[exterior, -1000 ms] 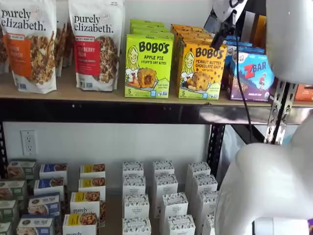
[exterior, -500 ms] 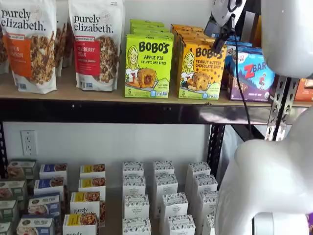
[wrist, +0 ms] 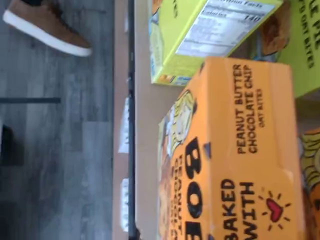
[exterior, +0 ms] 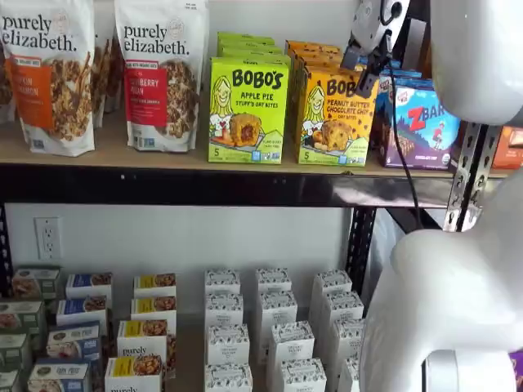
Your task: Pick up the orange box on the top shelf, the fifth box from the left
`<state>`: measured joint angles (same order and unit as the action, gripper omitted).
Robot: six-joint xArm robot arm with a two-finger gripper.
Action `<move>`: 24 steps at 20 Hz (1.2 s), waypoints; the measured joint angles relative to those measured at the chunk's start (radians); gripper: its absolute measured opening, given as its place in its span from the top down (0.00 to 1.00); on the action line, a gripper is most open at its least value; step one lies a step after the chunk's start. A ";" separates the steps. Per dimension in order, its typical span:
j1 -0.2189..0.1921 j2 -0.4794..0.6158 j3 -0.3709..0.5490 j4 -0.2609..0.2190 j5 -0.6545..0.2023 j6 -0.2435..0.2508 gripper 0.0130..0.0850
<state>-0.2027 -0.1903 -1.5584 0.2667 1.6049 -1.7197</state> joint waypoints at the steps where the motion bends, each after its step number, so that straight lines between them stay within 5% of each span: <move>1: 0.004 0.004 -0.002 -0.007 0.006 0.002 0.00; 13: 0.039 0.018 0.014 -0.079 0.013 0.018 0.00; 24: 0.054 0.012 0.042 -0.096 -0.007 0.028 0.00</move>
<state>-0.1482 -0.1786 -1.5167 0.1708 1.5981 -1.6917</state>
